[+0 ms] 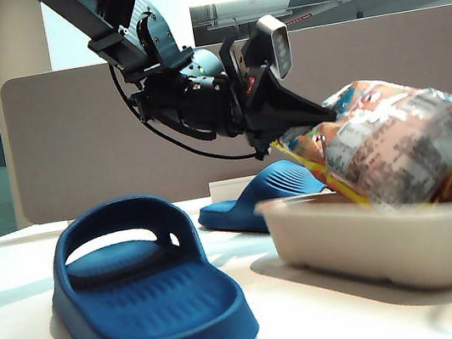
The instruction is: Pick up a bag of chips and put them in the box.
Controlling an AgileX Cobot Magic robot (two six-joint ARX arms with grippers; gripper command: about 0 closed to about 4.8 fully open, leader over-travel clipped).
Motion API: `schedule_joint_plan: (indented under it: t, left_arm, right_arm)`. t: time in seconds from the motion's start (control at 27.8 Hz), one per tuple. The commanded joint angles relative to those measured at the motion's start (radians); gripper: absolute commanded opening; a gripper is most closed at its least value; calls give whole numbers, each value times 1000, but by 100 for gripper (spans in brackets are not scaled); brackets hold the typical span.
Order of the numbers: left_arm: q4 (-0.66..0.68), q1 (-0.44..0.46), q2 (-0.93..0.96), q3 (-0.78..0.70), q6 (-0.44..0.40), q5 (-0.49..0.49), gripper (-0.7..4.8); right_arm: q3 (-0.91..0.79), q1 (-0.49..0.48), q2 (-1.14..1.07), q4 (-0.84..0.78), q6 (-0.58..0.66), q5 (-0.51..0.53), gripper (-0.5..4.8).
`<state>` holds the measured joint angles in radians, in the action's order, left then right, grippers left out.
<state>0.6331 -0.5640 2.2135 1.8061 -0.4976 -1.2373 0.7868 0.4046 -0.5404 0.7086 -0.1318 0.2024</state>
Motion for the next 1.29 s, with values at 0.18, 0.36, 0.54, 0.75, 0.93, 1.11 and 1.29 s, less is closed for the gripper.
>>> schedule_joint_plan:
  t: [0.18,0.36,0.54,0.75,0.93,1.11,1.29]
  left_arm:
    - [35,-2,-10,5,-25,19,-6]
    - [70,-2,-10,5,-53,30,-6]
    - [71,-2,-10,5,-64,30,-6]
    - [111,-2,-10,5,-113,74,26]
    - [171,-2,-10,5,-169,151,30]
    - [186,-1,-10,5,-185,186,80]
    - [216,0,-10,5,-214,240,90]
  right_arm:
    - [4,2,2,-2,1,-1,-2]
    - [4,2,2,-2,1,-1,-2]
    - [4,2,2,-2,1,-1,-2]
    - [4,2,2,-1,1,0,-2]
    - [4,2,2,-2,0,0,-2]
    - [4,2,2,-1,1,2,-2]
    - [4,2,2,2,1,2,-2]
